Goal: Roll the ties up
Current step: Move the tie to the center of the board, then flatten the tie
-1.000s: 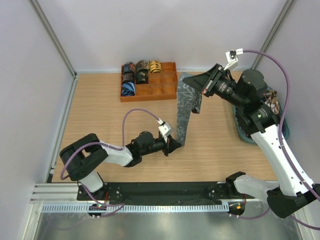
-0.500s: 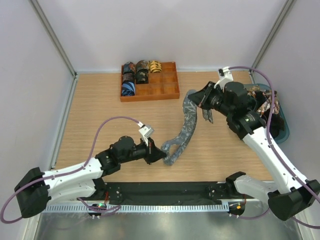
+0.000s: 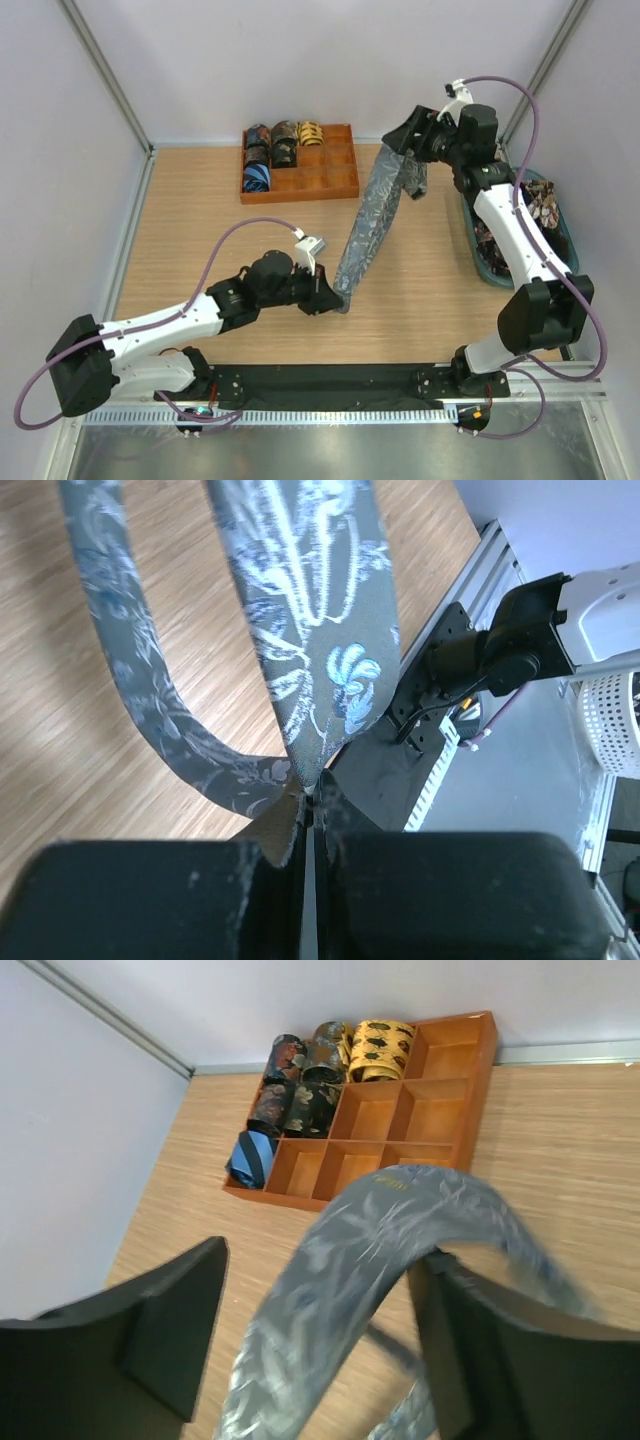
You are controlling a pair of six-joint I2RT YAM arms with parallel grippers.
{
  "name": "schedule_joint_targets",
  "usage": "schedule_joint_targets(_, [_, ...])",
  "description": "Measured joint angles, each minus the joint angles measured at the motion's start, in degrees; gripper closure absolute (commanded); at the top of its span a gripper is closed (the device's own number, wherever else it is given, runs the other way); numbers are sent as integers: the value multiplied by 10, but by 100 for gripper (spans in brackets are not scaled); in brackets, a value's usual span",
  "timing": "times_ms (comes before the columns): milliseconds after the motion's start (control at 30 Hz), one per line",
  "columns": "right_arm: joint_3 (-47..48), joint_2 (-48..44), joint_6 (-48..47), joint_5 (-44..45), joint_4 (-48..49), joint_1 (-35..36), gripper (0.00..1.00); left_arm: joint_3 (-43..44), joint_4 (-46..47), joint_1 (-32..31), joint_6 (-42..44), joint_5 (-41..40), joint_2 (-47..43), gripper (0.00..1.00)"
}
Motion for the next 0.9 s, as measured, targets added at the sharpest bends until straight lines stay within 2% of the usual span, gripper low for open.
schedule_joint_targets(67, [0, 14, -9, 12, 12, 2, 7, 2, 6, 0, -10, 1, 14, 98])
schedule_joint_targets(133, [-19, 24, -12, 32, 20, 5, 4, -7, 8, 0, -16, 1, 19, 86])
schedule_joint_targets(200, [-56, 28, -13, 56, 30, 6, 4, -23, 5, 2, -24, 0, 17, 83])
schedule_joint_targets(233, [-80, 29, -12, 68, 29, 6, 4, -32, 2, 4, -26, 0, 16, 73])
schedule_joint_targets(300, [-134, 30, -10, 82, 39, 6, 4, -43, -8, 10, -28, 1, 12, 76])
schedule_joint_targets(400, [-205, 29, -6, 93, 40, 4, 6, -53, -29, 24, -28, 2, -6, 68])
schedule_joint_targets(533, [-264, 19, -2, 102, 37, 7, 8, -61, -53, 43, -27, 0, -54, 48])
schedule_joint_targets(733, [-275, 6, -2, 143, 27, 23, 9, -61, -91, 64, -21, -10, -86, 27])
schedule_joint_targets(900, [-254, 51, 13, 159, 25, 26, 12, -60, -115, 63, -3, -10, -43, 18])
